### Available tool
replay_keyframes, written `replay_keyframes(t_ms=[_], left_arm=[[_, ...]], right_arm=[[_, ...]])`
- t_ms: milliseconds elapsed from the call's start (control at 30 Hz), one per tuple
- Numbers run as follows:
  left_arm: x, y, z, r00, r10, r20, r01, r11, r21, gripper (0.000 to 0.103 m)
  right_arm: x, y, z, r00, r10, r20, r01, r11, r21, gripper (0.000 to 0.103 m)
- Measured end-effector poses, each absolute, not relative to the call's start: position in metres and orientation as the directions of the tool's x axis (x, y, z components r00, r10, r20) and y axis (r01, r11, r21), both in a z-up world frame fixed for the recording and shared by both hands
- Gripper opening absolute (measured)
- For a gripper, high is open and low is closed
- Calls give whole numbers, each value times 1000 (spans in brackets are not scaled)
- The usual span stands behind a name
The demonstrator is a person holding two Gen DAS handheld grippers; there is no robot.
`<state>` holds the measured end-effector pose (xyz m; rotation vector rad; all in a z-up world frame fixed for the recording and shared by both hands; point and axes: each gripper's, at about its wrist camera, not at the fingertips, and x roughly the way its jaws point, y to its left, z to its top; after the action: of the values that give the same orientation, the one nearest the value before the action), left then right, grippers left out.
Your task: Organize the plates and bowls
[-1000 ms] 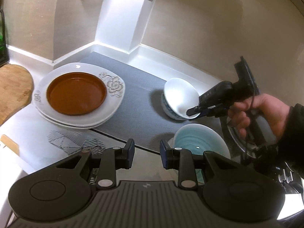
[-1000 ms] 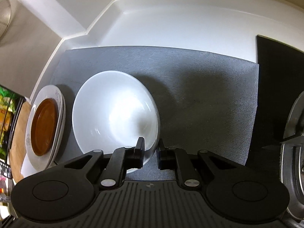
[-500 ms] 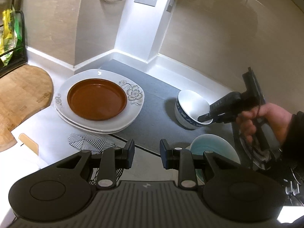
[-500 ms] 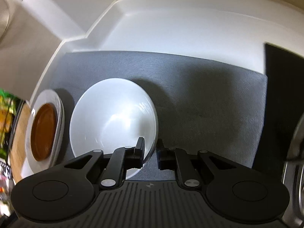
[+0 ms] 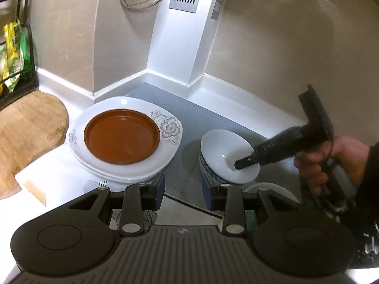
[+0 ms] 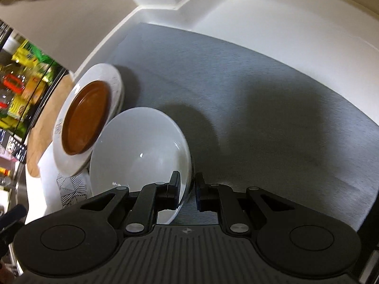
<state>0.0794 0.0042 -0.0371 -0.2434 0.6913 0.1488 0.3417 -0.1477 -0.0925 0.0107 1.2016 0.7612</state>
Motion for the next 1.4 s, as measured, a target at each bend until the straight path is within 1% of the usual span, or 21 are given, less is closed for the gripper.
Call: replay_keyframes(t_ms=[133,200,333,433,600,700,867,967,1000,1033,1067,1133,1167,1200,1400], left_arm=[[107,12,-39,744,65,-665,-226,961,-159,38],[123,15,-38,741,58,-669,-231,958,-172,38],[159,18,-39,738,48,-673,-221,960,-174,38],[185,21,-45,725,30,-688,-225,954,-196,42],[215,17,-59,699,6,-715,-216,955,-203,45],[226,14,-70,683,1,-730,-207,959,-193,45],[237,18,-87,650,-13,-759,-227,951,-211,45],[240,16,-92,640,-33,-768,-213,952,-219,43],[240,16,-93,635,-46,-771,-210,950,-229,41],[241,16,-94,632,-57,-773,-204,950,-237,36],[242,15,-95,627,-61,-776,-198,952,-235,33],[243,11,-97,619,-67,-783,-186,956,-229,22],[243,10,-97,616,-76,-784,-180,955,-235,19],[244,7,-98,615,-82,-784,-174,956,-236,18],[247,2,-104,591,-97,-801,-154,961,-231,18]], right_arm=[[337,-147,-94,143,546,-826,-534,745,400,15],[338,-147,-96,146,548,-824,-524,749,406,19],[333,-148,-91,167,543,-823,-528,754,390,23],[331,-149,-89,206,539,-817,-532,762,369,24],[331,-154,-84,250,536,-806,-504,783,365,24],[331,-157,-85,262,540,-800,-496,786,368,25],[329,-157,-84,267,536,-801,-497,788,362,26],[329,-155,-83,269,533,-802,-511,785,350,24],[329,-155,-83,268,535,-801,-513,783,351,22],[329,-155,-83,265,539,-800,-515,780,355,20],[329,-154,-83,262,543,-798,-518,777,358,19],[328,-154,-82,264,543,-797,-521,776,356,17],[327,-154,-82,265,544,-796,-522,775,356,15],[327,-154,-82,264,546,-795,-523,774,358,14],[324,-158,-81,267,547,-794,-526,773,355,13]])
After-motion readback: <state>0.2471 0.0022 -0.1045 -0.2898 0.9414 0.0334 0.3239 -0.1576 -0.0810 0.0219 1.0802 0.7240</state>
